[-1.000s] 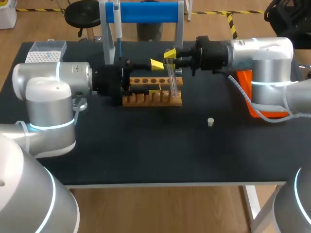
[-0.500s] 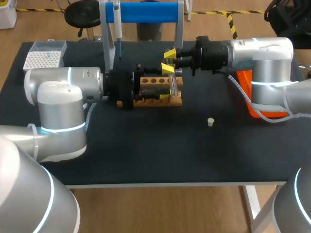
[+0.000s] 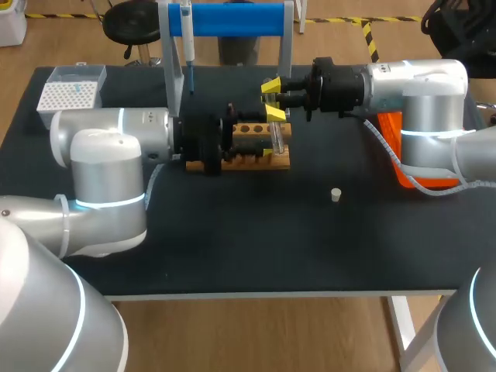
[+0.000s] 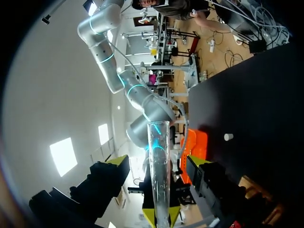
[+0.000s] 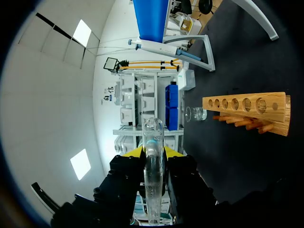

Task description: Invert the test tube, pick up the pipette, mount the tip to pipette, aspirate from beaker and dispense into the tube, eject the tip, return the pipette, and cap with the stopper.

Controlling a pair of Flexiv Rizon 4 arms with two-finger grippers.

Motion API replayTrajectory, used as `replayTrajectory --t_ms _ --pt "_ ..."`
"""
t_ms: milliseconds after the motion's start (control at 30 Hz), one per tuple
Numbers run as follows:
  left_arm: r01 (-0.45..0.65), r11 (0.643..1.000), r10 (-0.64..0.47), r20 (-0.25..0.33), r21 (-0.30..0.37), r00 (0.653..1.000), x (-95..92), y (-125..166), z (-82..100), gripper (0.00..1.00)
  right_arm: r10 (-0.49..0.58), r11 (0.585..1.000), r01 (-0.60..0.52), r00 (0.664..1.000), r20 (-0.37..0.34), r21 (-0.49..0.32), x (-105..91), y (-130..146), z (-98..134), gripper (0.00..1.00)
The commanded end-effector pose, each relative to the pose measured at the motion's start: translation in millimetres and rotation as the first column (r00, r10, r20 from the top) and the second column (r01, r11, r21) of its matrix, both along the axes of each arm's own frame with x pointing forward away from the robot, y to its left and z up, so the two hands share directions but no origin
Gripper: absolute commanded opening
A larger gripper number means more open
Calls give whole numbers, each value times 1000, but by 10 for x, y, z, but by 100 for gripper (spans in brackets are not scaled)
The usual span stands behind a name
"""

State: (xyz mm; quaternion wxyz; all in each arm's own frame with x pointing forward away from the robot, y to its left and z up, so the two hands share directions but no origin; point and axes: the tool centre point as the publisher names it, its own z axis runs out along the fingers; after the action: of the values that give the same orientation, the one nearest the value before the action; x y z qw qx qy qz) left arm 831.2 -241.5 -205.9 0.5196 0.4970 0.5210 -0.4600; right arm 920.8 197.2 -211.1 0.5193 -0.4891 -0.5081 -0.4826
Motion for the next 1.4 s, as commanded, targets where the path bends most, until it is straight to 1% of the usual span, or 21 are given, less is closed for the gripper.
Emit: replayTrajectory --t_ms 33,67,167,267,500,567,667,800,1033,1133,1200,1267,1300,1333,1400 --pt "-1 1000 1 4 0 1000 12 -36 -3 65 1 1000 -1 1000 0 -2 0 -5 6 0" --pt "0 1000 0 5 0 1000 12 -36 -2 58 1 1000 -1 1000 0 -2 0 -5 6 0" --pt "2 1000 -2 6 2 1000 14 -41 1 54 1 1000 -1 1000 0 -2 0 -5 6 0" --pt "6 1000 -6 8 3 1000 14 -46 2 47 1 1000 -1 1000 0 -2 0 -5 6 0" --pt "21 1000 -21 16 5 1000 11 -57 8 45 1 1000 -1 1000 0 -2 0 -5 6 0" --pt "24 1000 -24 18 5 1000 9 -61 9 42 1 1000 -1 1000 0 -2 0 -5 6 0" --pt "27 1000 -27 19 4 999 8 -62 10 39 1 1000 -1 1000 0 -2 0 -5 6 0" --pt "31 1000 -31 20 5 999 7 -63 11 39 1 1000 -1 1000 0 -2 0 -5 6 0" --pt "31 1000 -31 18 1 999 5 -62 11 29 1 1000 -1 1000 0 -2 0 -5 6 0" --pt "30 1000 -30 17 0 999 2 -60 9 27 1 1000 -1 1000 0 -2 0 -5 6 0" --pt "30 1000 -30 17 0 999 1 -58 6 23 1 1000 -1 1000 0 -2 0 -5 6 0" --pt "31 1000 -31 17 -1 999 -1 -58 4 13 1 1000 -1 1000 0 -2 0 -5 6 0" --pt "31 1000 -31 17 -1 999 -2 -57 3 9 1 1000 -1 1000 0 -2 0 -5 6 0" --pt "30 1000 -30 17 -1 999 -3 -56 -1 0 1 1000 -1 1000 0 -2 0 -5 6 0" --pt "31 1000 -30 17 -3 999 -5 -54 -4 0 1 1000 -1 1000 0 -2 0 -5 6 0"
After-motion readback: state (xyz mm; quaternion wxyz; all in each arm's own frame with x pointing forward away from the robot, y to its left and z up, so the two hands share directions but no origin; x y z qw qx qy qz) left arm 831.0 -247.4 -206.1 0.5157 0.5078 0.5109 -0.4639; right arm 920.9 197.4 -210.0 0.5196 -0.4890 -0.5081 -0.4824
